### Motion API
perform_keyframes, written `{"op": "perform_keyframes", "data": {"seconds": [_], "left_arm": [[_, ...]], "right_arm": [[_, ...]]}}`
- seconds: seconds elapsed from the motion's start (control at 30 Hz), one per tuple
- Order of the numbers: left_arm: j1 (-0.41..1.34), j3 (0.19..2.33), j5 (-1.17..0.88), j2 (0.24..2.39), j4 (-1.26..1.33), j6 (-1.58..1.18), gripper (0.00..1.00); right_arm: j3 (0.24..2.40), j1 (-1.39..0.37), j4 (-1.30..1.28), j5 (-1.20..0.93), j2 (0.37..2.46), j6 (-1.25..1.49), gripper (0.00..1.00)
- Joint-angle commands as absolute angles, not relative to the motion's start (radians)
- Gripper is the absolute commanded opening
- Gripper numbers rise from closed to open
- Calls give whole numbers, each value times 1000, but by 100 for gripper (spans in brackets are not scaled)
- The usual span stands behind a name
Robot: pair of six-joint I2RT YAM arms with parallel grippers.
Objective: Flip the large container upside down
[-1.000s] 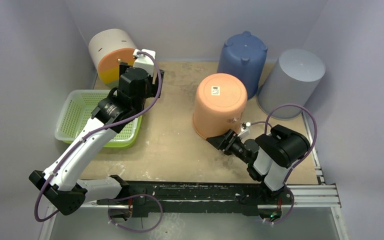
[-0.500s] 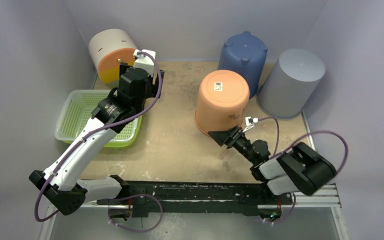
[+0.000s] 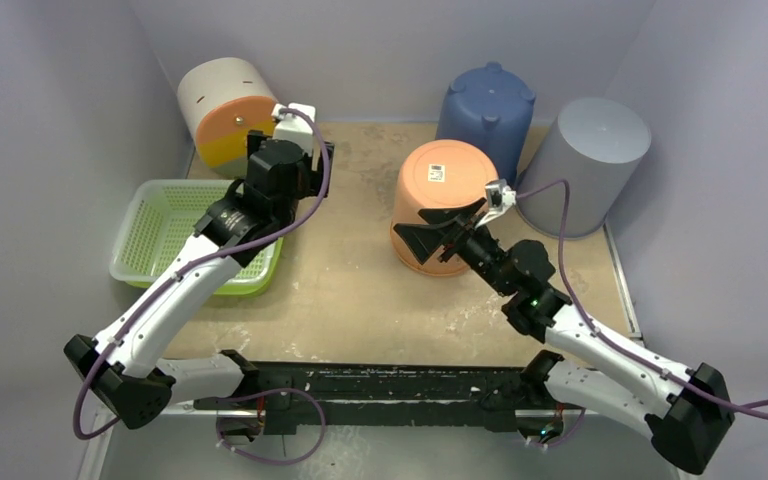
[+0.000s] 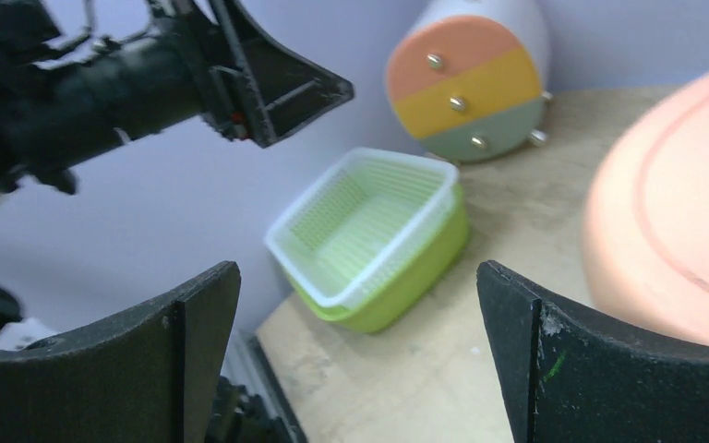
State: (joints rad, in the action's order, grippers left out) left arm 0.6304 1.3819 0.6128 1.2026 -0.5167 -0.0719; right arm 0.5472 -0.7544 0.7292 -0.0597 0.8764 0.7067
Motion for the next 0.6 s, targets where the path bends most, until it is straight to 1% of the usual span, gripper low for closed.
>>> {"op": "perform_keyframes", "data": {"seconds": [0.0, 0.13, 0.33, 0.47, 0.57], "left_arm": [[630, 1322, 612, 1234, -380, -155, 85], [630, 1214, 580, 1263, -233, -234, 85], [630, 1077, 591, 1312, 38, -305, 85], [632, 1011, 603, 1385, 236, -368, 84], [635, 998, 606, 1476, 359, -397, 83]], "right_arm": [[682, -756, 458, 85, 902, 519, 100], [859, -757, 314, 189, 953, 388, 100], [1073, -755, 216, 323, 1004, 227, 100], [1180, -755, 138, 422, 1052, 143, 100], [1227, -755, 115, 453, 1084, 62, 100]]}}
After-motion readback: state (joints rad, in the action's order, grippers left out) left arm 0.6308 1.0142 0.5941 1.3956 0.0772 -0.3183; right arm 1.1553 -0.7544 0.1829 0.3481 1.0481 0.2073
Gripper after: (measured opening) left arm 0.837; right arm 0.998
